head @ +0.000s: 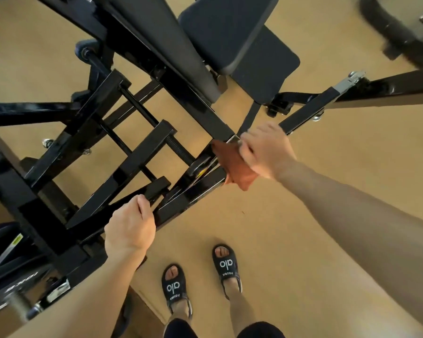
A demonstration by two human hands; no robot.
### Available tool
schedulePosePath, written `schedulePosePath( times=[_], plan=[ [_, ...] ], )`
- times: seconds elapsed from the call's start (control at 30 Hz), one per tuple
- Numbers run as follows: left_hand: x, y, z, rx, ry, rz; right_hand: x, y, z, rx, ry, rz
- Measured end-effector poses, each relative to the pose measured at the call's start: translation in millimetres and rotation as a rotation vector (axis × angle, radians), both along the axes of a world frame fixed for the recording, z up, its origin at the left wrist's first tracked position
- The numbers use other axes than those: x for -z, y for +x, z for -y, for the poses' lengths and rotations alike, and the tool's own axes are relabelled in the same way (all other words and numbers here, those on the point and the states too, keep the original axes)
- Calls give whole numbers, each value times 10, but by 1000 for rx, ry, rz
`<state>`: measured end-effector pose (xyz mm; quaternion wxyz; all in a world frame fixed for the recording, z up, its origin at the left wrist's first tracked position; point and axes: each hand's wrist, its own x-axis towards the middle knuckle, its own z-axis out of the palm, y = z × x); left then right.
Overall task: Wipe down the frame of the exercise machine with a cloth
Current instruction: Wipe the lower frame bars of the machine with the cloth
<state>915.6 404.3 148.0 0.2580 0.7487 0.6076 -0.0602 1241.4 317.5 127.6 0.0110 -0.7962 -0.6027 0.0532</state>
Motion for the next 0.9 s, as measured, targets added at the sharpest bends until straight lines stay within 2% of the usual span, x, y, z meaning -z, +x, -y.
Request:
schedulePosePath(
  times=[0.07,0.17,0.23,0.33,0.4,0.57,0.73,0.83,0.9],
  plan=[
    [20,-7,0,-1,7,4,-10,250,54,169,3,45],
    [14,19,12,5,11,8,-32,-60,-52,397,-7,98],
    [12,27,10,-5,20,10,-30,-531,-115,389,-37,39],
    [15,31,17,-11,16,19,29,-1279,-130,244,25,-102],
    [11,27,16,-9,19,16,48,-1491,-127,153,42,-136],
    [71,2,19,41,49,-30,10,-950,-42,-123,9,-130],
    [-37,125,24,304,220,-23,-70,5,66,46,-48,21],
    [-116,632,-4,364,201,120,-71,427,56,164,-150,13],
    [-87,1117,36,438,158,202,-27,590,34,209,-148,5]
  ],
)
